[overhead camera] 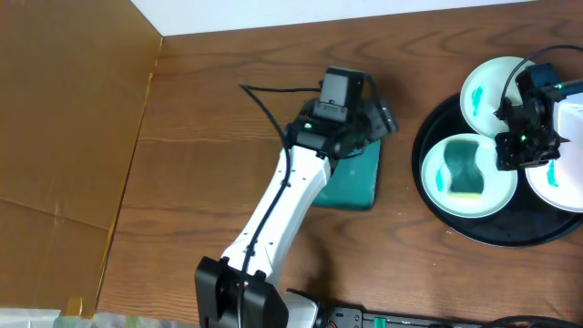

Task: Clean dirty plates on tray and stack at the side

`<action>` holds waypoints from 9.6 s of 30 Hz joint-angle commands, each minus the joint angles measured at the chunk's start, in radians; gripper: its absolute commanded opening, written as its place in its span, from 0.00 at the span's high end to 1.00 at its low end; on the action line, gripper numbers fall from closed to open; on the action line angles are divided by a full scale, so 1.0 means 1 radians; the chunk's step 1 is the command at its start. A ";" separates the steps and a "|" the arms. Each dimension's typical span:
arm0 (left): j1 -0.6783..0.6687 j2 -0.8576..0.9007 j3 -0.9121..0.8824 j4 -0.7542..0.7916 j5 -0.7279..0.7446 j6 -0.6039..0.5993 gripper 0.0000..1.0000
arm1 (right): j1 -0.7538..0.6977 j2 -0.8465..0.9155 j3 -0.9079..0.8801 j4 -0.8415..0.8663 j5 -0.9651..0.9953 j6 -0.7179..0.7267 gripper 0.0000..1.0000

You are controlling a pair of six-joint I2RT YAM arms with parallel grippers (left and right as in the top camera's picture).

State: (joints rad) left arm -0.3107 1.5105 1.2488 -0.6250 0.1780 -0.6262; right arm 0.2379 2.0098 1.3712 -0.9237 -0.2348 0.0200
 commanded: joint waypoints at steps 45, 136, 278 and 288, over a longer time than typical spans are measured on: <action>-0.428 0.298 -0.014 0.188 -0.216 -0.070 0.33 | -0.010 0.005 -0.037 0.068 -0.002 0.062 0.99; -0.294 0.373 0.004 0.218 -0.010 0.052 0.56 | -0.007 0.005 -0.037 0.069 -0.002 0.061 0.96; -0.128 -0.007 0.005 0.092 -0.348 0.080 0.93 | 0.070 -0.167 0.039 0.068 0.160 0.004 0.99; 0.110 -0.012 0.004 -0.080 -0.347 0.080 0.93 | 0.212 -0.269 0.054 0.068 0.695 -0.019 0.99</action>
State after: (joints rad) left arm -0.2436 1.5051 1.2545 -0.6846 -0.1608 -0.5491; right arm 0.4202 1.7687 1.4059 -0.8551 0.2249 0.0208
